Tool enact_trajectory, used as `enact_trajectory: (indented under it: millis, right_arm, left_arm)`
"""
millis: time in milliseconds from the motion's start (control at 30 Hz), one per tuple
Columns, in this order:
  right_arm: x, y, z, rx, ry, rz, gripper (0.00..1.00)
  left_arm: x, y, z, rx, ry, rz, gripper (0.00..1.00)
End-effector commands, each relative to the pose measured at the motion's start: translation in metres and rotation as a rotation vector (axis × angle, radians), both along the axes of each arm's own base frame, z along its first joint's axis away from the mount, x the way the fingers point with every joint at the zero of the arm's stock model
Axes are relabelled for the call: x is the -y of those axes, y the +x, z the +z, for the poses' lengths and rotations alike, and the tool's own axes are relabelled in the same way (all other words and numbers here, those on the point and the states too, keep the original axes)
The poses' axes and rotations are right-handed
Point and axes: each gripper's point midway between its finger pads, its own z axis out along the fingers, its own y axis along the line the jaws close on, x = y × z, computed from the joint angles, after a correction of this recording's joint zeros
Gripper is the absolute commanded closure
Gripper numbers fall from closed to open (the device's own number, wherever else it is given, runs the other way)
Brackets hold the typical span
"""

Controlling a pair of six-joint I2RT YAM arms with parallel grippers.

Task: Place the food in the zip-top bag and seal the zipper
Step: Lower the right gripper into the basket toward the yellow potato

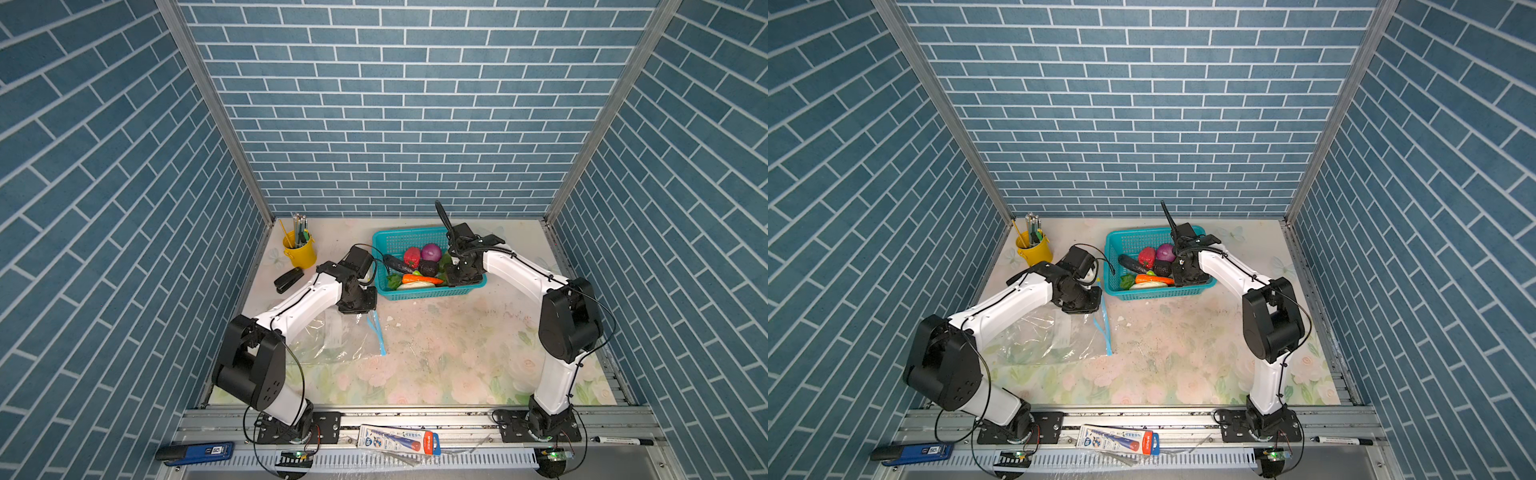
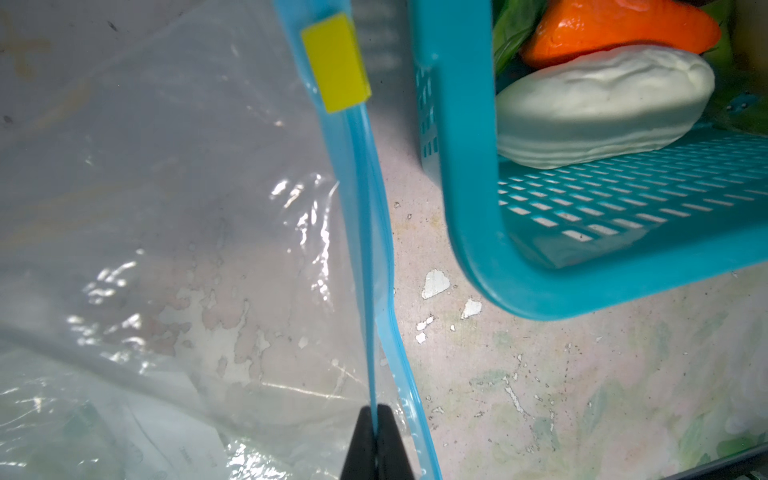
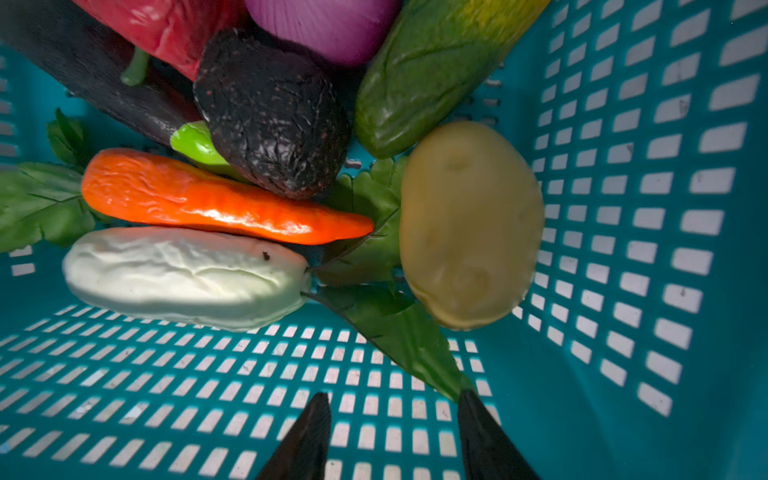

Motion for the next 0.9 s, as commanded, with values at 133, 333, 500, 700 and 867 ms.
enact_trajectory:
  millis: [133,333,500,700,867]
  right_arm:
    - [0.005,0.001,0.011,0.028,-0.049,0.019,0.47]
    - [0.013,0.027,0.009,0.061,-0.139,0.032,0.42]
    - [0.016,0.041,0.000,0.053,-0.173,0.037,0.35]
    - [0.018,0.046,-0.015,0.011,-0.179,0.029,0.28]
    - [0.018,0.049,-0.026,-0.011,-0.179,0.026,0.27]
  left_arm:
    - [0.008,-0.002,0.005,-0.004,-0.015,-0.008,1.00]
    - [0.010,-0.004,0.010,-0.001,-0.032,-0.009,1.00]
    - [0.011,-0.005,0.011,-0.004,-0.043,-0.007,1.00]
    - [0.012,-0.005,0.011,-0.004,-0.045,-0.004,1.00]
    - [0.012,-0.005,0.011,-0.006,-0.047,-0.004,1.00]
